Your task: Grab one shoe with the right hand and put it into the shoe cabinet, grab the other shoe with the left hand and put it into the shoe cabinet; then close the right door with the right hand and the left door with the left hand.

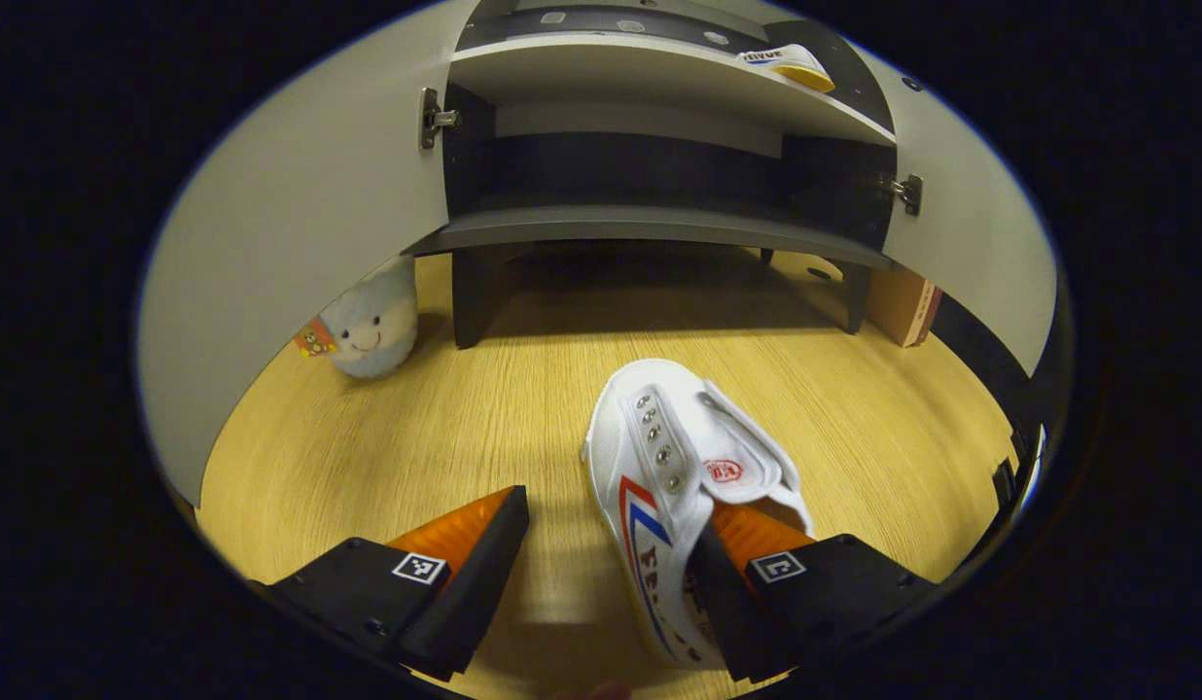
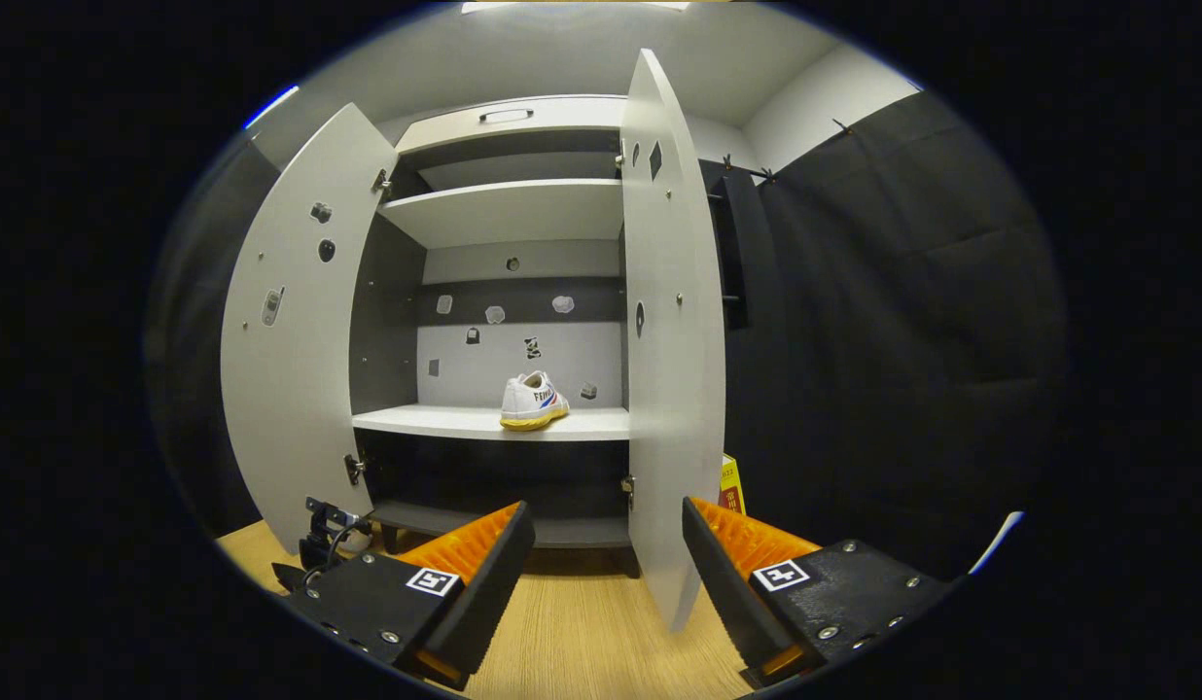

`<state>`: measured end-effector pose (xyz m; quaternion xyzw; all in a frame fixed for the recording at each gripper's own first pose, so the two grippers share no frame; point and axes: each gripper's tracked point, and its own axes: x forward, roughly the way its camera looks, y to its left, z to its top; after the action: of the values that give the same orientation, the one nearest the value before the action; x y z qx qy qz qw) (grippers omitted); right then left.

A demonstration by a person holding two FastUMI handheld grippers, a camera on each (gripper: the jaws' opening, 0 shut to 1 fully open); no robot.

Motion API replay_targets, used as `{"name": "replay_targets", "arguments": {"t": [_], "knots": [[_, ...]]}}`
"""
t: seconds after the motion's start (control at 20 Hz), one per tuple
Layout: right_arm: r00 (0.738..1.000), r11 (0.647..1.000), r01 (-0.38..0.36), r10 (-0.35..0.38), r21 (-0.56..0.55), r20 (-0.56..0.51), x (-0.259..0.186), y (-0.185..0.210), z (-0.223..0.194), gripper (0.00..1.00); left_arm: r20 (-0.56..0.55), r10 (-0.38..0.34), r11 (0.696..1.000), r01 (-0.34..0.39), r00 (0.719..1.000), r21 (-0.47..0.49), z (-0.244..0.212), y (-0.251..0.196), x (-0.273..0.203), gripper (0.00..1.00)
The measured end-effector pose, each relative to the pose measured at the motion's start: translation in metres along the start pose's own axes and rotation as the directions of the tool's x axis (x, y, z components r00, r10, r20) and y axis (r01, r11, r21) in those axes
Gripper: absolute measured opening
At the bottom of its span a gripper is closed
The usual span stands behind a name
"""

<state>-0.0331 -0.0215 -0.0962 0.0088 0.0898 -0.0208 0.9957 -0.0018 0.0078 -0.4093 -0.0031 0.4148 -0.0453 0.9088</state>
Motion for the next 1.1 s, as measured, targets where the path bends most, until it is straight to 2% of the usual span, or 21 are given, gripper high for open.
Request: {"name": "replay_targets", "arguments": {"t": [0.25, 0.35, 0.4, 0.45, 0.55, 0.6, 0.65, 0.75, 0.85, 0.95, 1.1], "knots": [[1.000, 1.000, -0.006, 0.006, -0.031, -0.012, 0.003, -0.001, 0.000, 0.94, 0.043, -0.020, 1.000, 0.020, 0.999, 0.000, 0.012, -0.003, 0.017, 1.00], [1.000, 0.999, -0.018, 0.017, -0.039, -0.016, 0.005, 0.002, -0.002, 0.94, 0.058, -0.044, 0.999, 0.045, 0.997, -0.021, 0.014, -0.010, 0.017, 0.92], [0.999, 0.999, -0.027, 0.027, -0.041, -0.019, 0.004, 0.005, -0.003, 0.94, 0.066, -0.055, 0.998, 0.057, 0.996, -0.028, 0.015, -0.015, 0.017, 0.79], [0.999, 0.998, -0.037, 0.036, -0.043, -0.020, 0.005, 0.008, -0.004, 0.94, 0.084, -0.020, 1.000, 0.021, 0.996, -0.008, 0.017, -0.011, 0.019, 0.70], [0.998, 0.997, -0.056, 0.055, -0.046, -0.023, 0.006, 0.012, -0.004, 0.94, 0.092, 0.016, 1.000, -0.016, 0.996, 0.001, 0.018, -0.002, 0.017, 0.39], [0.998, 0.997, -0.064, 0.063, -0.046, -0.023, 0.006, 0.014, -0.004, 0.94, 0.100, 0.027, 1.000, -0.026, 0.995, -0.010, 0.019, 0.002, 0.017, 0.20], [0.997, 0.996, -0.071, 0.070, -0.047, -0.021, 0.007, 0.015, -0.004, 0.94, 0.085, 0.032, 0.999, -0.029, 0.996, -0.034, 0.016, 0.004, 0.016, 0.14], [0.997, 0.996, -0.080, 0.079, -0.050, -0.020, 0.008, 0.017, -0.004, 0.94, 0.108, 0.052, 0.995, -0.043, 0.993, -0.087, 0.023, 0.007, 0.002, 0.10], [0.996, 0.995, -0.090, 0.089, -0.045, -0.018, 0.011, 0.019, -0.004, 0.94, 0.168, 0.108, 0.993, -0.099, 0.980, -0.063, 0.041, 0.011, -0.027, 0.10], [0.994, 0.994, -0.105, 0.104, -0.035, -0.019, 0.013, 0.024, -0.005, 0.94, 0.224, 0.137, 0.990, -0.127, 0.965, -0.061, 0.068, 0.012, -0.062, 0.10], [0.992, 0.992, -0.125, 0.124, -0.024, -0.012, 0.016, 0.031, -0.005, 0.94, 0.278, 0.166, 0.984, -0.141, 0.946, -0.109, 0.120, 0.009, -0.119, 0.10]]}}
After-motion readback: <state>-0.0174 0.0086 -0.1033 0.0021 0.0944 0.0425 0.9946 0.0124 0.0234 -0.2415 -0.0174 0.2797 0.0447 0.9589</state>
